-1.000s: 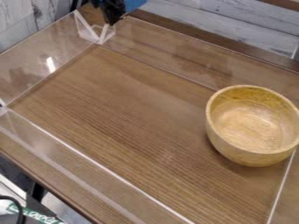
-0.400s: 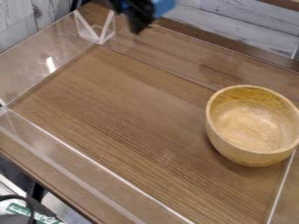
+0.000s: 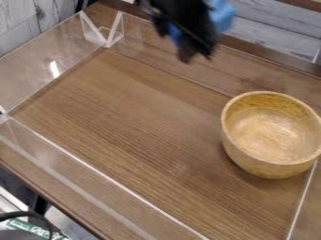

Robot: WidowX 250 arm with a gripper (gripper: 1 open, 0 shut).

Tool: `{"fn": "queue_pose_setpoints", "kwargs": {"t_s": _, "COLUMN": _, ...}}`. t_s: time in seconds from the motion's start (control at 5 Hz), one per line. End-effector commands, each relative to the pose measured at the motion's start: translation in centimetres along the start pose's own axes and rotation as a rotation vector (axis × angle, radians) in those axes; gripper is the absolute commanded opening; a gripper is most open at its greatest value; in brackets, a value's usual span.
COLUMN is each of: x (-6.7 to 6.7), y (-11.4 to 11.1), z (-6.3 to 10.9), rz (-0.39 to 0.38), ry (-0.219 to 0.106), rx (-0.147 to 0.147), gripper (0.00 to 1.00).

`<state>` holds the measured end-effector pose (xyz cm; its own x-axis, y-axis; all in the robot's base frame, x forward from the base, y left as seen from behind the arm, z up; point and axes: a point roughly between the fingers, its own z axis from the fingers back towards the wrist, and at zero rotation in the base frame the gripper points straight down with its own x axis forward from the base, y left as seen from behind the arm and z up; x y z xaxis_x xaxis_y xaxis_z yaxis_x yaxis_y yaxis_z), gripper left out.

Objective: Put the blue block in the brown bowl

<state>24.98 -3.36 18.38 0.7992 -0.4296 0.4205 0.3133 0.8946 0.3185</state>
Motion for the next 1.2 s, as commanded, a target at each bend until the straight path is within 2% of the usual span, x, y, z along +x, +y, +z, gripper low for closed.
{"fn": "queue_pose_setpoints", "kwargs": {"t_s": 0.0, "x": 1.4, "y": -2.8, "z": 1.6, "rz": 0.033, "ry": -0.032, "rx": 0.012, "gripper": 0.00}}
{"fn": "queue_pose_setpoints", "kwargs": {"t_s": 0.2, "x": 1.9, "y": -5.7, "z": 1.7, "rz": 0.049, "ry": -0.028, "rx": 0.015, "gripper": 0.00}}
{"fn": "queue_pose_setpoints", "kwargs": {"t_s": 0.4, "x": 2.0, "y": -7.3, "z": 1.4, "rz": 0.048, "ry": -0.037, "rx": 0.017, "gripper": 0.00}}
{"fn": "queue_pose_setpoints", "kwargs": {"t_s": 0.6, "x": 1.5, "y": -8.2, "z": 1.3, "rz": 0.042, "ry": -0.047, "rx": 0.016, "gripper": 0.00}}
{"fn": "queue_pose_setpoints", "kwargs": {"t_s": 1.0, "x": 1.1, "y": -8.1, "z": -0.1, "rz": 0.037, "ry": -0.053, "rx": 0.029, "gripper": 0.00}}
